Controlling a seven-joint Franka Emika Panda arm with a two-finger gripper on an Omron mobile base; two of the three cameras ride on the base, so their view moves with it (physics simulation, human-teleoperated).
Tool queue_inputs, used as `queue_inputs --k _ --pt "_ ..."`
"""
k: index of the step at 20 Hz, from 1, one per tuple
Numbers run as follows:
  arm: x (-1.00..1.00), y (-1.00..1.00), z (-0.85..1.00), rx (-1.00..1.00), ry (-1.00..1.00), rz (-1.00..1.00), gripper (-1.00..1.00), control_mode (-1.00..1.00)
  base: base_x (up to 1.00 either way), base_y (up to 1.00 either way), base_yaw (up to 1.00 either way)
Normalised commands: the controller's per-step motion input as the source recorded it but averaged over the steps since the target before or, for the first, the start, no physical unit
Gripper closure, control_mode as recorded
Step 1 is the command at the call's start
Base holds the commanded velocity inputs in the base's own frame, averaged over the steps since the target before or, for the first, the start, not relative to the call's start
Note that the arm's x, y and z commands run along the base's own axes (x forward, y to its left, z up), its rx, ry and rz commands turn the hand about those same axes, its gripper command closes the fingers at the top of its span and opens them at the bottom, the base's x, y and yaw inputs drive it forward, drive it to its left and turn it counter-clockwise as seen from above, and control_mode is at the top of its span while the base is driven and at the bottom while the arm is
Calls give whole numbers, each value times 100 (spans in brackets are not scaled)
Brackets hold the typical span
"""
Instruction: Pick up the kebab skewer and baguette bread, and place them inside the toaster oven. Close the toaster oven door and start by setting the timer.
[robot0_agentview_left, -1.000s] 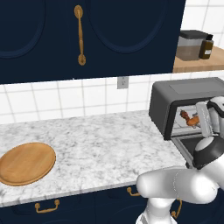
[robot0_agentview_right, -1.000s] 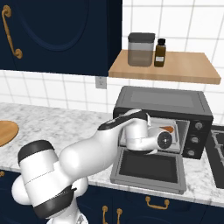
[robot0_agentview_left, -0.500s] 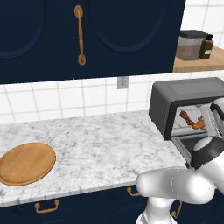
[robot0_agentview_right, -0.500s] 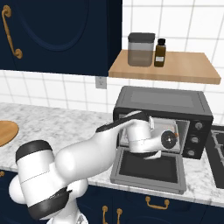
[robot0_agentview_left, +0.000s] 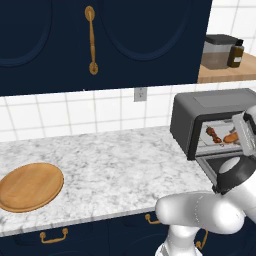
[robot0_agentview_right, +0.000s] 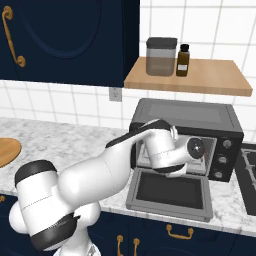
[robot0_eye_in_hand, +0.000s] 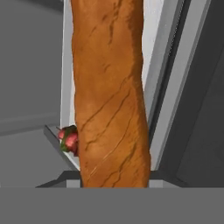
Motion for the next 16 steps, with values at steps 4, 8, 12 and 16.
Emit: queue_inputs --k 4,8,12,16 --pt "19 0 0 0 -1 3 100 -100 0 0 0" --pt "28 23 0 1 -7 8 100 -100 0 0 0" --pt "21 10 -1 5 -3 10 100 -100 0 0 0" --pt "23 2 0 8 0 10 100 -100 0 0 0"
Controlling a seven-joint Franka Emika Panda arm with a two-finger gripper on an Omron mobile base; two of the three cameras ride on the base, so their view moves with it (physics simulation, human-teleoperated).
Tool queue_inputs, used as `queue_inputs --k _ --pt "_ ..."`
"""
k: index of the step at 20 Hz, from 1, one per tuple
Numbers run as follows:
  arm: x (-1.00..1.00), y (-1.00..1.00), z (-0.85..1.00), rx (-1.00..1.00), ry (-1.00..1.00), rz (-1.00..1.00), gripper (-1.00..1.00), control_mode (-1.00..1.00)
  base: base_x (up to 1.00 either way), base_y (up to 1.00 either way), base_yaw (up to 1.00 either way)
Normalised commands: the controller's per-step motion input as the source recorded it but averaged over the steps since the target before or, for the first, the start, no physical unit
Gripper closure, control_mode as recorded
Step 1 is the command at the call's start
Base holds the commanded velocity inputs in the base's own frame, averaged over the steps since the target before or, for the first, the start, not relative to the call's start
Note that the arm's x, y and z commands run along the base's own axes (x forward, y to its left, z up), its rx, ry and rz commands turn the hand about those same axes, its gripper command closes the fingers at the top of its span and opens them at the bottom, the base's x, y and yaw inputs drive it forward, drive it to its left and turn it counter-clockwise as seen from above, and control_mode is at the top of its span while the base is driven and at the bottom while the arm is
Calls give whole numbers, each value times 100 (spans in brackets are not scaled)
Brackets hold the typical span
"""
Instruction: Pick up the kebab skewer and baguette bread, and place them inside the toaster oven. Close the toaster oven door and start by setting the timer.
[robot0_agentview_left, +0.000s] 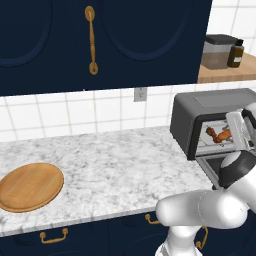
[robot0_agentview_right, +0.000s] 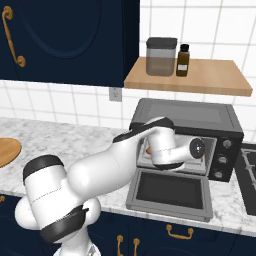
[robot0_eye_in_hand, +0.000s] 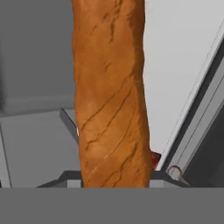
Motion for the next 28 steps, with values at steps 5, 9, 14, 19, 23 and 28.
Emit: queue_inputs --k 5,9,14,19,23,28 --pt "20 6 -3 10 1 8 100 -100 0 0 0" --pt "20 0 -11 11 4 6 100 -100 0 0 0" --pt "15 5 -28 12 9 4 100 -100 0 0 0" --pt "29 15 -33 13 12 1 -100 -100 0 0 0" --pt "39 10 -48 12 15 0 -100 -100 0 0 0" --pt "31 2 -50 13 13 0 -100 -100 0 0 0"
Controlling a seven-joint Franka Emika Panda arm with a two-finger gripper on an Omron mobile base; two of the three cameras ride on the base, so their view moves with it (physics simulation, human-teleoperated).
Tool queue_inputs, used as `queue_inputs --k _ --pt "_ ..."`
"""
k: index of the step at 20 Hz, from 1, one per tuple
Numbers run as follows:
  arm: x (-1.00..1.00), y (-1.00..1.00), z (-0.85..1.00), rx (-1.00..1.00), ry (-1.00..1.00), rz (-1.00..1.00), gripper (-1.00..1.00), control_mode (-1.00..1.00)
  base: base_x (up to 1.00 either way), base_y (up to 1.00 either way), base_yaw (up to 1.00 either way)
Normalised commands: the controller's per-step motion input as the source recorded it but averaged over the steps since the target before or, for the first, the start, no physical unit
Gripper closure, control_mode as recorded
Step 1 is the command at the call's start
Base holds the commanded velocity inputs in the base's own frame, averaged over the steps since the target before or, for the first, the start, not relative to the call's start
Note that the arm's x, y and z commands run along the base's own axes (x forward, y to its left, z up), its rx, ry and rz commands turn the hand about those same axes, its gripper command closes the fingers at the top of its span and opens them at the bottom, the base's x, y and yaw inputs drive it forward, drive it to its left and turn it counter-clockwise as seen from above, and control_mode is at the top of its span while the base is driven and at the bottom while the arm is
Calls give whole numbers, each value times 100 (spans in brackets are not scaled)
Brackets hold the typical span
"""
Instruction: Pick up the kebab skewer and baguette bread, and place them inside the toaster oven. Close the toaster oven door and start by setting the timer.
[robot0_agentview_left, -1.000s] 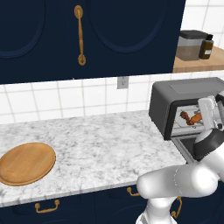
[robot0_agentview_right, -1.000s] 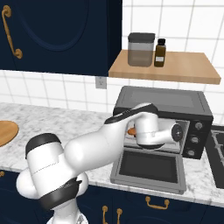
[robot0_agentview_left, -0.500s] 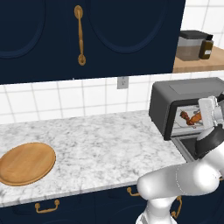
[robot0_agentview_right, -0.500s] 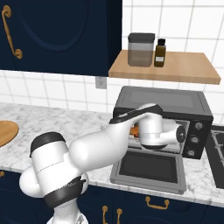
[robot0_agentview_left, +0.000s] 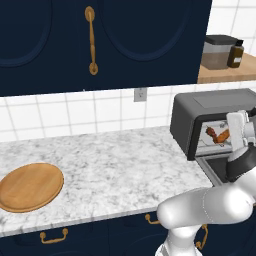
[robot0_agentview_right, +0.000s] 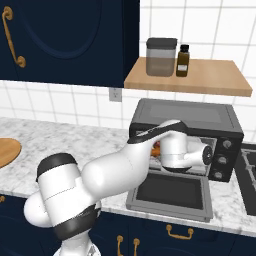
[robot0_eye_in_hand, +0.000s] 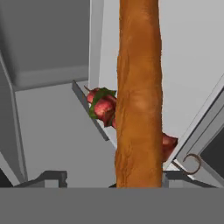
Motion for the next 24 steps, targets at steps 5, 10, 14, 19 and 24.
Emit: queue_inputs --k 5,10,14,19,24 --pt "28 8 -34 10 10 0 -100 -100 0 0 0" --pt "33 28 -8 9 1 0 -100 -100 0 0 0" --pt "18 24 0 2 0 0 -100 -100 0 0 0" --pt "9 3 2 0 0 0 -100 -100 0 0 0" --pt "8 28 21 0 -5 -1 -100 -100 0 0 0"
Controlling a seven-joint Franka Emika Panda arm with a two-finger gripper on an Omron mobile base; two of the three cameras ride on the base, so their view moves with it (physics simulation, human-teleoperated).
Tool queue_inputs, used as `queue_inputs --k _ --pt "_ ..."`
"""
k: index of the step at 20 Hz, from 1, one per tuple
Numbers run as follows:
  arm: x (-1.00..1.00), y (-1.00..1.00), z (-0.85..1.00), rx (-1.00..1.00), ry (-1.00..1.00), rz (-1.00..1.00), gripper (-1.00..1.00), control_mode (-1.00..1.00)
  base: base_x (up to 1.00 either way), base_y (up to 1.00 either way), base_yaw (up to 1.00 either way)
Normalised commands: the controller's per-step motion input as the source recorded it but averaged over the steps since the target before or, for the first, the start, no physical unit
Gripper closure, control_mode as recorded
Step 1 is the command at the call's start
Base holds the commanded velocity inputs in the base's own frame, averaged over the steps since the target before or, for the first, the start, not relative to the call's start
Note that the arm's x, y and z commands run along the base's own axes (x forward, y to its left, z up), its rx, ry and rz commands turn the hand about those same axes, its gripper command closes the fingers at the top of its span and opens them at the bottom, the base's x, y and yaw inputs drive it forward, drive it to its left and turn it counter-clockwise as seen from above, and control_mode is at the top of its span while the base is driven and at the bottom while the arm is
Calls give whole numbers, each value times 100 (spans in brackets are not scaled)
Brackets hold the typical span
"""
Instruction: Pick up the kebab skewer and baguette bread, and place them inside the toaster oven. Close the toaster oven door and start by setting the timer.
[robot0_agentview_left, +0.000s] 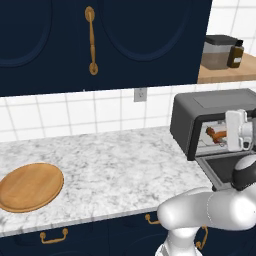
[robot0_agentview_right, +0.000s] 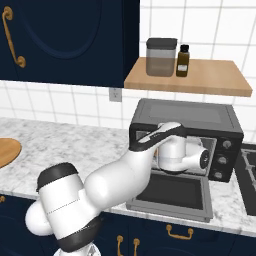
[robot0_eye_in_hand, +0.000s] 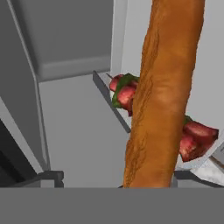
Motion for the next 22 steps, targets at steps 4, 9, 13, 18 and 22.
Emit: queue_inputs --k 4,9,13,18,22 --pt "14 62 -6 0 -7 -5 -100 -100 0 0 0" --pt "37 37 -42 0 0 -8 -100 -100 0 0 0" --pt "8 0 -1 0 -2 -4 -100 -100 0 0 0" --pt "-1 -22 0 0 -1 -5 -100 -100 0 0 0" --pt "2 -32 0 -1 0 -6 -100 -100 0 0 0"
